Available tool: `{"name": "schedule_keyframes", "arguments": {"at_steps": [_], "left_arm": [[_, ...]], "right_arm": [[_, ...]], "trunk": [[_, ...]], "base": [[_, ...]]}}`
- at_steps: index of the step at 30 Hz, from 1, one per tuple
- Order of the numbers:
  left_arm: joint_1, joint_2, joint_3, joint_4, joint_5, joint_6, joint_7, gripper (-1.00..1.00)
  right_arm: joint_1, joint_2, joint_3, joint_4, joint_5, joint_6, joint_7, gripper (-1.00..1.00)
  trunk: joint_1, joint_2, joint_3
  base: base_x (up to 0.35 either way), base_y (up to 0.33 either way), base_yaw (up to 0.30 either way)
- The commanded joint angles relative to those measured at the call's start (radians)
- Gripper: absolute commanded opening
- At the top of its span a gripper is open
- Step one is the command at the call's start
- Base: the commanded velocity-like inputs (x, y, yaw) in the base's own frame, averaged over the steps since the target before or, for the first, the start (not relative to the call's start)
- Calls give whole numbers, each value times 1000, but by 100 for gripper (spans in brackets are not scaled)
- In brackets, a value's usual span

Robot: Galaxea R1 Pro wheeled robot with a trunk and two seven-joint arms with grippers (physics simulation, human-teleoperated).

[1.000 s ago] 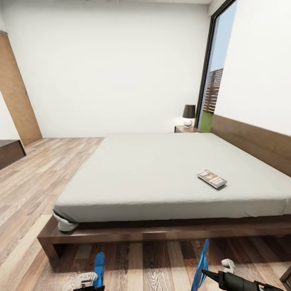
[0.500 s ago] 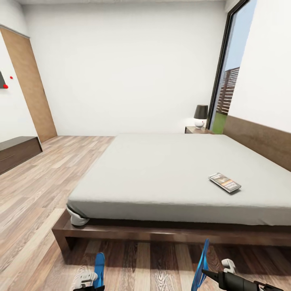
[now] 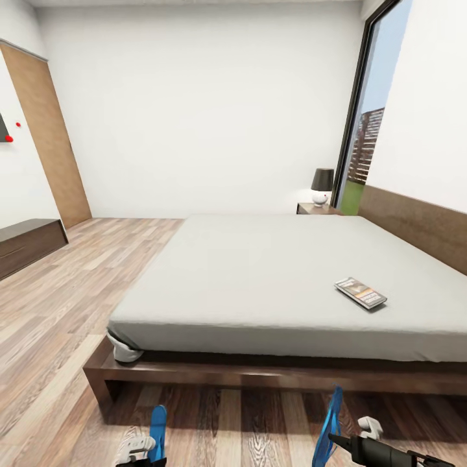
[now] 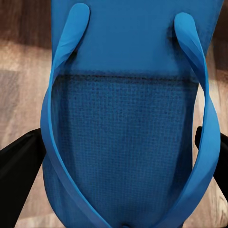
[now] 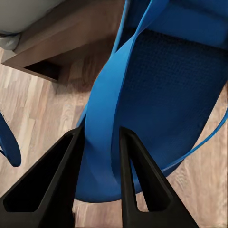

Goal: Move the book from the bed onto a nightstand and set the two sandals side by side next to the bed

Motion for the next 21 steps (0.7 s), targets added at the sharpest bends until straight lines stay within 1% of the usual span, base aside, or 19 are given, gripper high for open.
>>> {"name": "schedule_keyframes", "arguments": {"at_steps": [1, 3, 4, 5, 7, 8, 9, 11, 13, 15, 18, 20, 21], "left_arm": [[-1, 0, 6, 1, -11, -7, 0, -100], [-1, 1, 6, 1, -11, -7, 1, -100], [-1, 1, 6, 1, -11, -7, 2, -100], [-1, 1, 6, 1, -11, -7, 2, -100], [-1, 1, 6, 1, -11, -7, 2, -100], [-1, 1, 6, 0, -11, -7, 2, -100], [-1, 3, 6, 0, -11, -7, 2, -100], [-1, 4, 6, 0, -11, -7, 2, -100], [-1, 4, 6, -1, -11, -8, 2, -100], [-1, 6, 7, -6, -11, -10, 2, -100], [-1, 8, 8, -48, -11, -9, 5, -100], [-1, 8, 8, -102, -12, -4, 31, -100], [-1, 7, 7, -129, -12, 3, 62, -100]], "right_arm": [[-1, -2, 7, 2, -10, 7, -16, -100], [-1, -8, 7, 0, -10, 9, -23, -100], [-1, -13, 6, 0, -10, 10, -8, -100], [-1, -24, 6, 1, -10, 13, 23, -100], [-1, -52, 6, 1, -11, 16, 118, -100], [-1, -61, 6, 1, -11, 17, 169, -100], [-1, -73, 6, 1, -11, 18, 243, -100], [-1, -84, 6, 1, -12, 18, 311, -100], [-1, -88, 6, 1, -12, 18, 341, -100], [-1, -90, 6, 2, -13, 18, 352, -100], [-1, -91, 6, 2, -13, 18, 358, -100], [-1, -91, 6, 2, -13, 18, 359, -100], [-1, -91, 6, 2, -13, 18, 360, -100]], "trunk": [[0, 0, -1], [0, 0, -1], [0, 0, -1], [0, 0, -1], [0, 0, -1], [0, 0, -1], [0, 0, -1], [0, 0, -1], [0, 0, -1], [0, 0, -1], [0, 0, -1], [0, 0, -1], [0, 0, -1]], "base": [[0, 0, 0], [0, 0, 0], [0, 0, 0], [0, 0, 0], [0, 0, 0], [0, 0, 0], [0, 0, 0], [0, 0, 0], [0, 0, 0], [0, 0, 0], [0, 0, 0], [0, 0, 0], [0, 0, 0]]}}
